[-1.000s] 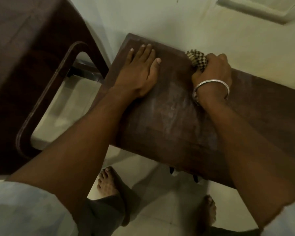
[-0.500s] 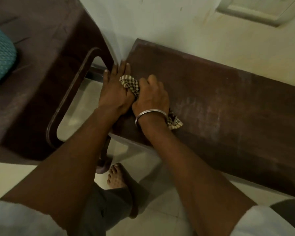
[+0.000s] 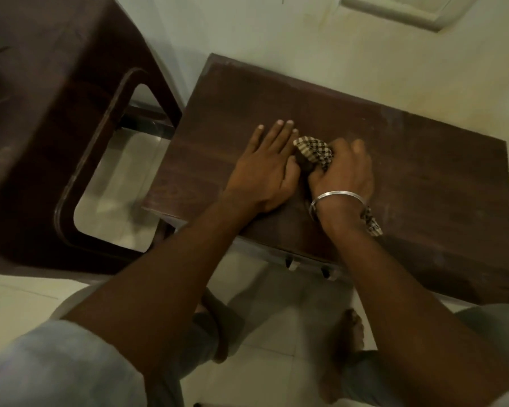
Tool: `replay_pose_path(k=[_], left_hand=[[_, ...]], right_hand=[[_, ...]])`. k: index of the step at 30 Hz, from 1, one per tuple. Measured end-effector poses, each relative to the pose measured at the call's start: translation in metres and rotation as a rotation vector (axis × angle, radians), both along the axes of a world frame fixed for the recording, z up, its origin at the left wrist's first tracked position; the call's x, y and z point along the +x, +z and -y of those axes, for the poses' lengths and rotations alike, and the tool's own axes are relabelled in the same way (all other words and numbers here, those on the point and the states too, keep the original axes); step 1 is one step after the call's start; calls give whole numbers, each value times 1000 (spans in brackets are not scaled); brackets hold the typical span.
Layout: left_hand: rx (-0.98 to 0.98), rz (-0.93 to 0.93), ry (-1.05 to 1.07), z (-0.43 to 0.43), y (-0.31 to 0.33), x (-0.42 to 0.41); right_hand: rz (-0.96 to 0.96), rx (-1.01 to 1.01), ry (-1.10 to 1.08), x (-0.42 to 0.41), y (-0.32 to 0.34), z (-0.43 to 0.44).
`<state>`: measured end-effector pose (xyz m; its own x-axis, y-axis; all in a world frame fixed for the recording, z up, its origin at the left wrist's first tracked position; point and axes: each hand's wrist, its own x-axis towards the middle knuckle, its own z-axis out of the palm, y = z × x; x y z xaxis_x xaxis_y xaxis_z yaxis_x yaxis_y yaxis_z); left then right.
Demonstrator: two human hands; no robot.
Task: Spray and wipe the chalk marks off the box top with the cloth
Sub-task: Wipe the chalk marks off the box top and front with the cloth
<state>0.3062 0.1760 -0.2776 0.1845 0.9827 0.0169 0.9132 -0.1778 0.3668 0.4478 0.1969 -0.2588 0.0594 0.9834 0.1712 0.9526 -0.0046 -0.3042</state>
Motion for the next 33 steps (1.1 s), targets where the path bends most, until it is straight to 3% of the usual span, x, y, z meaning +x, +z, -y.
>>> replay_pose_path(k=[3,10,15,19,26,33], left_hand=[[6,21,51,5,-1,-22],[-24,112,184,22,6,-82],[4,73,214,44,1,-114],[-6,36,139,38,0,-83],[5,31,-189,7,4,43],[-26,14,-145,-54,5,85]], right_hand=[[-10,-6,-23,-20,1,11],[-76,-29,215,-115,-3,48],[-100,-53,366,-138,-2,68],[-57,-65,366,-101,1,65],[-8,-46,107,29,-5,48],[-50,9,116,68,-8,-21]])
